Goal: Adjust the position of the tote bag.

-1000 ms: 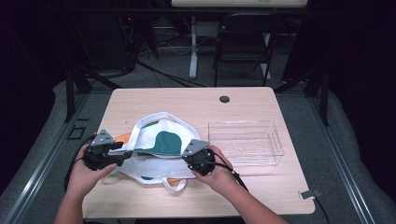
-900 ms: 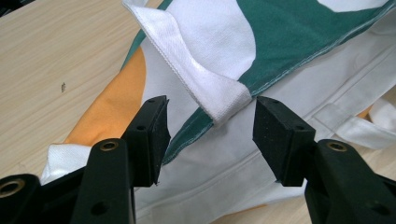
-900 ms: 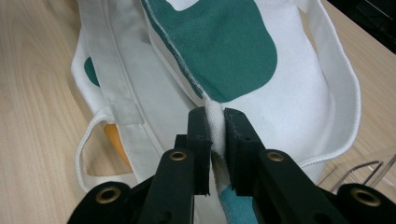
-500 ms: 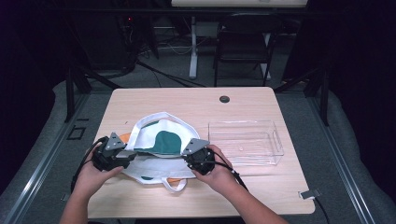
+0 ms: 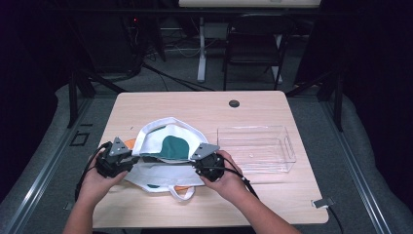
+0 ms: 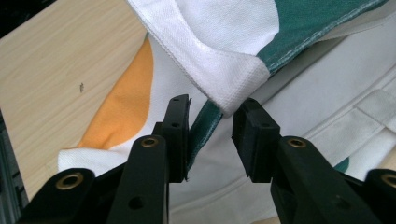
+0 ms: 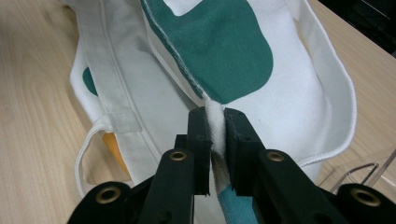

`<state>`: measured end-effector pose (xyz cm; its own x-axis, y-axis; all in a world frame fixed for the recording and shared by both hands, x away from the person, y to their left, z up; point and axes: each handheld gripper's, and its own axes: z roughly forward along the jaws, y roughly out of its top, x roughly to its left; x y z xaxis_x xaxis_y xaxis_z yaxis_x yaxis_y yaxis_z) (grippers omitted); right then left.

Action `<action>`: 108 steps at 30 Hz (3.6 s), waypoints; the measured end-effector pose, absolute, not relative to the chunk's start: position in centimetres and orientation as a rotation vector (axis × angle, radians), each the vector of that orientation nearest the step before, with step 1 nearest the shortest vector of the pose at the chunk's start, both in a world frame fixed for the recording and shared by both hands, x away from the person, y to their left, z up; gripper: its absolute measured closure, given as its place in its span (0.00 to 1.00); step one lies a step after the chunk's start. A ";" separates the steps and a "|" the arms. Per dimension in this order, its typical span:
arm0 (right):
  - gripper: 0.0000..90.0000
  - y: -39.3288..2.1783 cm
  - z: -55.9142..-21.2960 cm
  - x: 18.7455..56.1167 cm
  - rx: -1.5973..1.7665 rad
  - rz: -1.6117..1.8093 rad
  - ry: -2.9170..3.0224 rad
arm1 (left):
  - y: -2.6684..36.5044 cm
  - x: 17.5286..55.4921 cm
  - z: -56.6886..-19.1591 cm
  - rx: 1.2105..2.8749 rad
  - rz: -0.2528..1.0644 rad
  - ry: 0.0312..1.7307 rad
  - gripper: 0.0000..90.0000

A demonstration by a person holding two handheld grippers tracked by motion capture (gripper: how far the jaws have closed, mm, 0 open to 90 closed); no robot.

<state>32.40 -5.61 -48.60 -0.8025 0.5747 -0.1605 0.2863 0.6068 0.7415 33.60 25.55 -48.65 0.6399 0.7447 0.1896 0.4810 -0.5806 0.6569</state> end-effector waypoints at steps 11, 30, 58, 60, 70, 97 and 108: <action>0.85 -5.8 -48.1 32.7 0.688 1.036 2.447 | 25.3 34.5 -47.1 2.248 0.632 0.966 0.82; 0.83 -5.6 -48.0 33.1 0.650 0.990 2.456 | 25.0 35.7 -45.5 2.231 0.640 0.988 0.84; 0.91 -5.5 -45.2 35.1 0.803 0.973 2.330 | 24.6 37.8 -43.9 2.223 0.630 1.001 0.88; 0.91 -5.5 -45.2 35.2 0.809 0.978 2.332 | 24.5 37.9 -43.9 2.217 0.627 1.004 0.88; 0.91 -5.7 -45.2 35.7 0.862 1.010 2.343 | 24.6 38.2 -43.9 2.206 0.605 1.022 0.88; 0.91 -7.1 -45.5 39.0 1.330 1.140 2.278 | 24.3 37.5 -43.3 2.215 0.740 0.996 0.61; 0.91 -7.1 -45.6 39.2 1.339 1.131 2.273 | 26.3 36.1 -43.0 2.202 0.726 0.991 0.54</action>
